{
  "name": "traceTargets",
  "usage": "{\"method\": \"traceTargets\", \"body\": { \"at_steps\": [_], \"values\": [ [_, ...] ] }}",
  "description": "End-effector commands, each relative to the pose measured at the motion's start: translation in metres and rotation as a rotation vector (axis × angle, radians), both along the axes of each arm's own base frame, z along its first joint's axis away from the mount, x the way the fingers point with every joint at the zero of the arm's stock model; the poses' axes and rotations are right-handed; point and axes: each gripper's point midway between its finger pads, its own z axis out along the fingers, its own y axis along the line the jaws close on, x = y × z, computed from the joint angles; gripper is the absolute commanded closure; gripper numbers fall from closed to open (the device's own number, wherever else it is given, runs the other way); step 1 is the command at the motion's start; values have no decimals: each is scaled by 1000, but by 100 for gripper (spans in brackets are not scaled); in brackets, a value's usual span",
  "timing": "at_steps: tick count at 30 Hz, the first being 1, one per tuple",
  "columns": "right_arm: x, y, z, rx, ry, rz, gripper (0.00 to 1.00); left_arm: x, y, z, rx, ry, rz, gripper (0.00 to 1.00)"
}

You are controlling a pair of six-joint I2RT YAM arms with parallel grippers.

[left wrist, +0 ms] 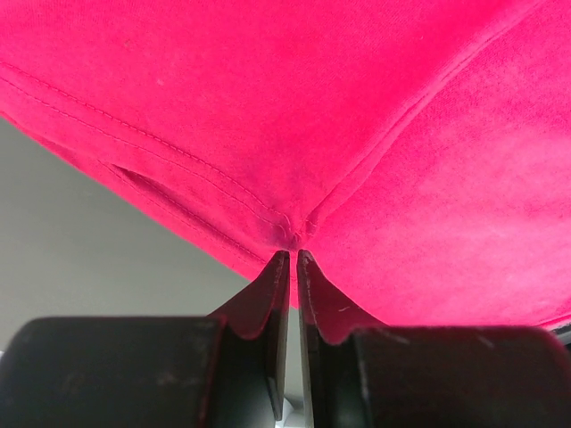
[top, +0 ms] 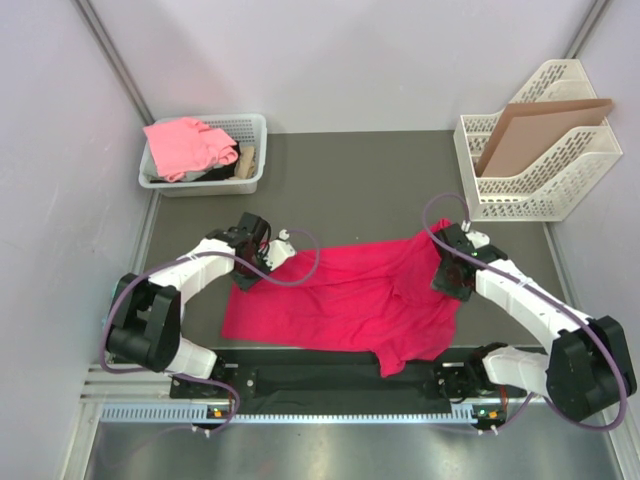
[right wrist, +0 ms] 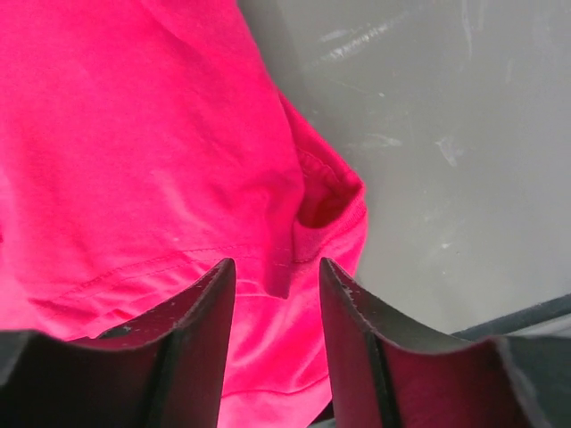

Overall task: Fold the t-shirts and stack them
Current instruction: Flatten out the tshirt

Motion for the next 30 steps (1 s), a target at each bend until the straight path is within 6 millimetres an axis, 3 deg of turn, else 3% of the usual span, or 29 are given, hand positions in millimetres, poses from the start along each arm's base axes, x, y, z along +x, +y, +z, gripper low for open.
{"method": "traceTargets", "body": {
  "at_steps": [1,10,15,19,25,30],
  "values": [
    [12,8,13,21,-42,19,61,6,-1,6,-13,-41,-1,87],
    [13,11,6,30,-33,23,63,5,3,4,2,-52,-1,87],
    [15,13,5,32,-30,28,75,4,4,2,3,-50,-1,87],
    [17,12,5,29,-31,26,88,5,4,0,-3,-57,11,67],
    [17,12,8,29,-39,27,100,7,0,5,-21,-71,15,58],
    [17,11,9,25,-44,28,100,7,-1,1,-26,-58,18,58]
  ]
}}
